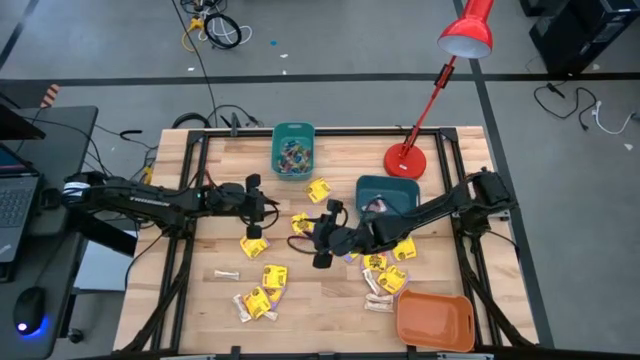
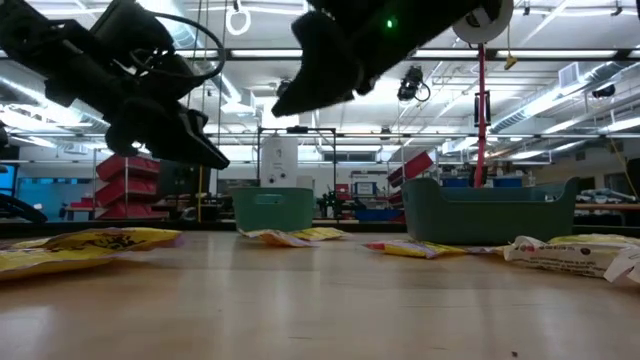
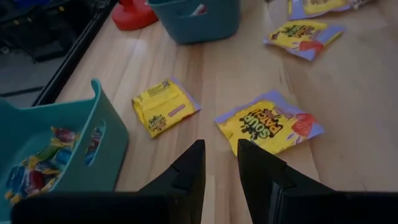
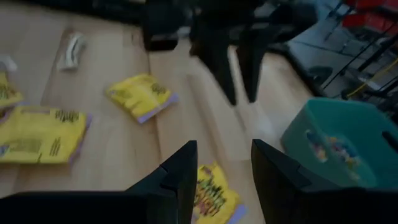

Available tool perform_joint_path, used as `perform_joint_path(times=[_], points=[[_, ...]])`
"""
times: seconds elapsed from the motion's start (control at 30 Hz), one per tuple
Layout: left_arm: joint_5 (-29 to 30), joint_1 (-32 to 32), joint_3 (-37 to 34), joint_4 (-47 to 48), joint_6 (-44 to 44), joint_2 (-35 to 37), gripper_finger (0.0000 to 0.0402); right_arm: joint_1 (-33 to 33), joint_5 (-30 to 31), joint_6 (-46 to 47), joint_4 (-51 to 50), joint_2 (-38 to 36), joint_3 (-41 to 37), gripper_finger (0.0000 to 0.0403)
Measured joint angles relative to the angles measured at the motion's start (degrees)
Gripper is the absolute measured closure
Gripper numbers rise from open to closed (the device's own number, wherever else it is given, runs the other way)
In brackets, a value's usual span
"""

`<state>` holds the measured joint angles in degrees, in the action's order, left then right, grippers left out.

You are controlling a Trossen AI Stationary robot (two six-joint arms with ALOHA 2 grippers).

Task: Sort candy
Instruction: Put the white chocolate bar into the blue bin

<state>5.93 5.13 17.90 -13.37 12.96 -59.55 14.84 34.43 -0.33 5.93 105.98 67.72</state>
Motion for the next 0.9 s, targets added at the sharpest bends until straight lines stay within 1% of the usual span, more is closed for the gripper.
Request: perform_joint_path(times=[0.07,0.17,0.27,0.37,0.47,0.6,0.67,0.77,0.9], points=[[-0.18,0.0,-1.08,-1.35,1.1,0.0,0.0305,0.05,-0.03,0.64,0.0,1.24,0.0,0.0264],[-0.66,0.0,-1.43,-0.39,1.88,0.0,0.0305,0.03,-0.04,2.57,-0.09,2.59,0.0,0.0263],[-2.78,0.0,-1.26,3.74,1.88,0.16,0.0305,0.02,-0.29,5.08,-1.98,2.78,-0.02,0.0264],[-6.21,0.0,0.09,10.05,1.61,0.22,0.0305,-0.01,-2.75,7.51,-6.24,2.26,-0.02,0.0263],[-10.8,-0.11,1.6,17.96,1.39,0.2,0.0305,0.03,-7.66,10.94,-9.75,1.92,-0.02,0.0264],[-15.6,-1.29,3.88,24.97,0.51,0.2,0.0305,0.16,-17.35,17.44,-15.31,1.33,-0.03,0.0265],[-16.28,-2.19,4.79,26.61,-0.71,0.2,0.0305,0.4,-22.68,20.74,-17.86,0.83,-0.07,0.0265],[-16.39,-3.31,5.51,26.82,-1.42,0.21,0.0305,1.26,-28.57,26.2,-21.91,-0.67,-0.07,0.0265],[-14.75,-3.8,5.8,26.19,-2.53,0.2,0.0305,2.86,-32.16,34.63,-29.96,-3.62,-0.07,0.0265]])
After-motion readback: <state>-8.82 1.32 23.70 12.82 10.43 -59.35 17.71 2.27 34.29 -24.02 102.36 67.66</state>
